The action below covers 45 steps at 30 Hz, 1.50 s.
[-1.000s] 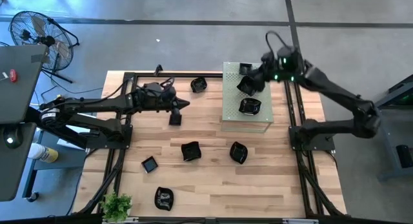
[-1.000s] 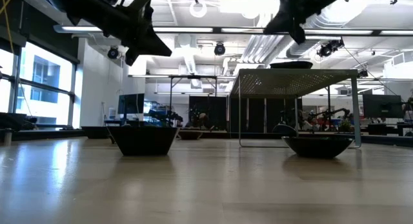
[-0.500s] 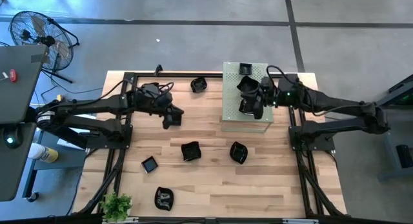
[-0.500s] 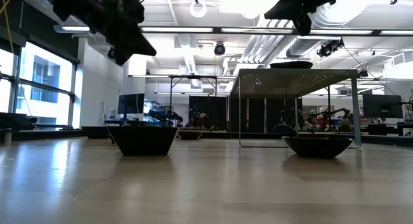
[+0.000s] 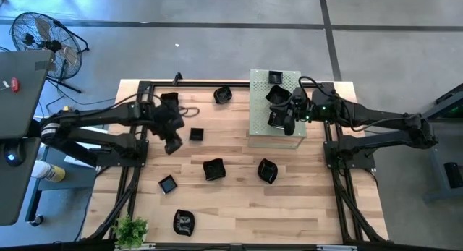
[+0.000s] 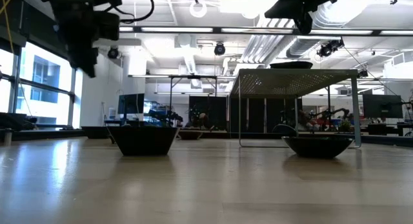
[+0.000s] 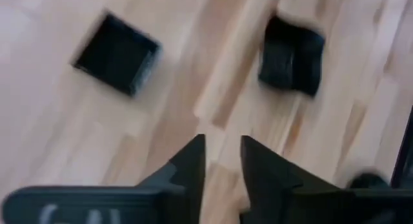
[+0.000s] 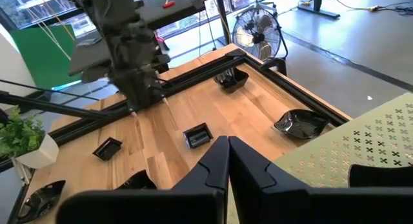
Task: Pick & Place Mini shaped plates
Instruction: Stack the black leaf-shaped plate on the black leaf-shaped plate on the shelf
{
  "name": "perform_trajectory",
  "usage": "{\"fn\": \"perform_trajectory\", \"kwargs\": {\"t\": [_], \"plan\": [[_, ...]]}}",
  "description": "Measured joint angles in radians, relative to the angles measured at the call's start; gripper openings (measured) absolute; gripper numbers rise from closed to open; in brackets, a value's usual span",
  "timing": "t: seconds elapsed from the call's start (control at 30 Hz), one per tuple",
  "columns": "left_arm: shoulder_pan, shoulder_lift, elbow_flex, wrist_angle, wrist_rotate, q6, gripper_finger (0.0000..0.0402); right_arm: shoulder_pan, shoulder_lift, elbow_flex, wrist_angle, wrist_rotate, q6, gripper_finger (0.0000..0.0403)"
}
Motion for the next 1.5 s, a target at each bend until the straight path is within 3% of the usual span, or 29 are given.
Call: {"fn": "perform_trajectory", "kwargs": {"t": [0.13,0.33,0.5,0.6,0.8,1.1,1.5], "plan": [[-0.109,0.014,0.0,-0.018,-0.04,0.001,0.0137,0.0,0.0,0.0,0.0,-0.004,0.0,0.0003],[-0.244,0.051,-0.003,0.044,-0.113,-0.051,0.0144,0.0,0.0,0.0,0.0,-0.021,-0.002,0.0004],[-0.289,0.076,-0.042,0.187,-0.082,-0.166,0.0137,0.0,0.0,0.0,0.002,-0.031,-0.001,0.0005],[-0.313,0.097,-0.054,0.184,-0.094,-0.186,0.0134,0.0,0.0,0.0,0.003,-0.049,-0.001,0.0002],[-0.396,0.13,-0.054,0.213,-0.077,-0.136,0.0134,0.0,0.0,0.0,0.003,-0.06,-0.001,0.0003],[-0.608,0.234,-0.054,0.29,-0.005,-0.112,0.0134,0.0,0.0,0.0,0.002,-0.065,-0.003,0.0006],[-0.755,0.325,-0.054,0.445,0.019,-0.104,0.0134,0.0,0.0,0.0,0.003,-0.094,-0.008,0.0006]]}}
